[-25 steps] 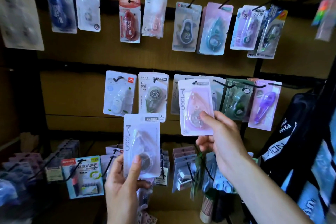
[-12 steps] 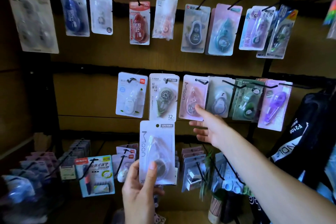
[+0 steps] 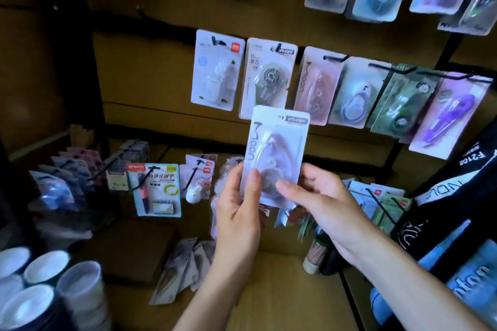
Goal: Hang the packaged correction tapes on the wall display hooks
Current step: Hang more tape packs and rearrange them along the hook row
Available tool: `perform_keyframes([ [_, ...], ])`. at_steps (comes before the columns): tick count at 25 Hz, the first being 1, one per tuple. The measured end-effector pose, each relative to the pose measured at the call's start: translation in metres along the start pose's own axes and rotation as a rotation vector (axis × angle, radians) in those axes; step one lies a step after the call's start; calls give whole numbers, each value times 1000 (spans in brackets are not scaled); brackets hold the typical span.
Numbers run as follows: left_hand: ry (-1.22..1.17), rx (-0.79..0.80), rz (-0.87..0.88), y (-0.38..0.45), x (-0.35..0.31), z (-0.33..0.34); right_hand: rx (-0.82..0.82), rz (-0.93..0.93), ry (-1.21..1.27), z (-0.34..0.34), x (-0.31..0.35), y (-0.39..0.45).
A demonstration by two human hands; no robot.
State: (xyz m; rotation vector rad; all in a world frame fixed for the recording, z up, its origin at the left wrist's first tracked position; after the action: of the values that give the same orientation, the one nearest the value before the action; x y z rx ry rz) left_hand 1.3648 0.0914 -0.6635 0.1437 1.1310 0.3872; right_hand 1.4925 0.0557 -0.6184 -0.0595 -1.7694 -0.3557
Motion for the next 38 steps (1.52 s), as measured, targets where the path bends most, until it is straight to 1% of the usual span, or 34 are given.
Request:
perform_keyframes([
  [2,-50,75,-58,-4,4,8,-125,-59,72,-10,5,3],
  [4,-83,104,-96,-5,6,11,-265,-107,187,-30,21,10],
  [6,-124,80,-117,-5,9,11,-393,-156,208,-52,41,20],
  [8,-185,36,-152,-4,11,7,-460,-165,164,-63,54,31],
  [10,-206,27,-168,-2,12,4,-479,-126,147,-65,58,39],
  [13,-193,43,-173,-1,12,1,-464,-106,152,-59,56,41],
  [17,-202,50,-142,0,9,-5,-549,-103,190,-65,45,35],
  [21,-188,31,-152,2,9,-11,-556,-56,173,-66,47,35],
  [24,-181,-6,-160,2,8,-12,-538,14,153,-60,50,55],
  [28,-125,-47,-263,5,21,-18,-550,160,120,-56,41,92],
  [31,-26,-110,-366,7,34,-36,-495,298,122,-55,22,99],
  [33,0,-231,-469,15,55,-56,-536,325,106,-54,-2,85],
  [35,3,-384,-579,21,82,-80,-645,280,173,-48,-43,56],
  [36,31,-433,-600,24,98,-89,-681,263,219,-42,-68,37],
  [37,101,-460,-596,22,116,-99,-678,287,242,-31,-100,17],
  [38,207,-456,-577,20,132,-107,-644,353,252,-17,-136,-2],
])
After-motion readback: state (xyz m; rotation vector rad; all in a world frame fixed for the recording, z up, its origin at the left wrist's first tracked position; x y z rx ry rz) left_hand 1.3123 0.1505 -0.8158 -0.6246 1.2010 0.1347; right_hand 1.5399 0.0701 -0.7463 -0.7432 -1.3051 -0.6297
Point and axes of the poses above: each hand's wrist, its own y-axis towards the middle knuckle, its own z-axis out of the palm, x = y × z, the point moved 5 cm from there along y, towards the middle knuckle, and after that the axes turned 10 degrees about -x, right-handed, at the moved point
